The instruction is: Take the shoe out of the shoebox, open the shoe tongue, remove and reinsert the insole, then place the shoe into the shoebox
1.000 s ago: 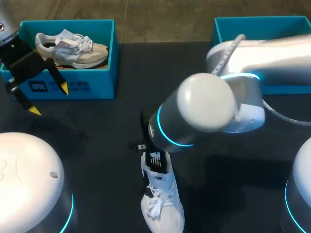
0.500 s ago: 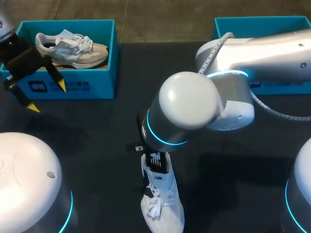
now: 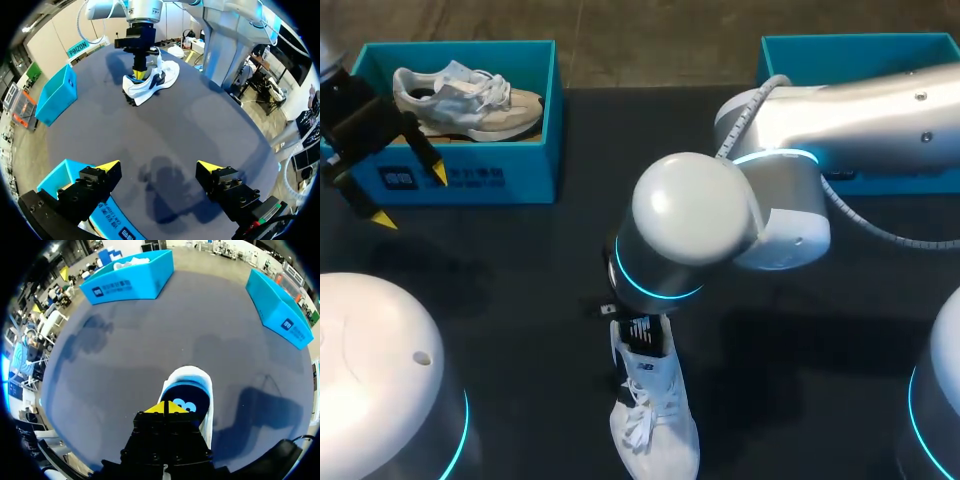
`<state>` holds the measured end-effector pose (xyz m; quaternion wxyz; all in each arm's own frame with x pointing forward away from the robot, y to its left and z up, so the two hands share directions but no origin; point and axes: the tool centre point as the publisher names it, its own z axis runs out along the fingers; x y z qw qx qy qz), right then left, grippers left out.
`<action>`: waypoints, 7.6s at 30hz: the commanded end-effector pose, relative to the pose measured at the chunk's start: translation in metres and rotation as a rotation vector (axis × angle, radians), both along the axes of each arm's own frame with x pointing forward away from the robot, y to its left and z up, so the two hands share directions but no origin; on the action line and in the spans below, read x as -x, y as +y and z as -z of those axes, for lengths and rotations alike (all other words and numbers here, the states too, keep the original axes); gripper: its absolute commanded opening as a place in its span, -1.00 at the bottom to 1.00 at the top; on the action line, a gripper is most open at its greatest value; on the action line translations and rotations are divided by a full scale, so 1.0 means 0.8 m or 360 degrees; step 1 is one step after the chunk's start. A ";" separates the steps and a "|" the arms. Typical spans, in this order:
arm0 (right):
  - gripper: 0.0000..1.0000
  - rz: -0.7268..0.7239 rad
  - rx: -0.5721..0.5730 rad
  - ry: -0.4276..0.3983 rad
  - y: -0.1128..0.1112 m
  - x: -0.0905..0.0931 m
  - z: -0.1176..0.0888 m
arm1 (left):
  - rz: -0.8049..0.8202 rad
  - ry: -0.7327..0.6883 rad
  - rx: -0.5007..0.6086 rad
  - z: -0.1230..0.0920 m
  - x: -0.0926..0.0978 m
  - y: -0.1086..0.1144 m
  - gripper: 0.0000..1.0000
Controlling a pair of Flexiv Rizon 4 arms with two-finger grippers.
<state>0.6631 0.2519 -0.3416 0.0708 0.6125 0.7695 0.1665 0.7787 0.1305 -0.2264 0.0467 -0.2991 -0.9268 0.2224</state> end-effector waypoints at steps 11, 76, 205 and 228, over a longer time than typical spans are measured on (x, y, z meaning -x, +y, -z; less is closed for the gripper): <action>-1.00 0.0492 0.0062 -0.0290 0.008 -0.004 0.032 | 0.0000 -0.0002 -0.0003 0.000 0.001 0.001 1.00; -1.00 0.0569 0.0145 -0.0539 -0.005 -0.034 0.036 | 0.0000 -0.0002 -0.0003 0.000 0.001 0.001 1.00; -1.00 0.0432 0.0152 0.0286 -0.021 0.017 0.029 | 0.0000 -0.0002 -0.0003 0.000 0.001 0.001 1.00; -0.20 0.0345 0.0250 0.0586 -0.011 0.048 0.018 | 0.0000 -0.0002 -0.0003 0.000 0.001 0.001 1.00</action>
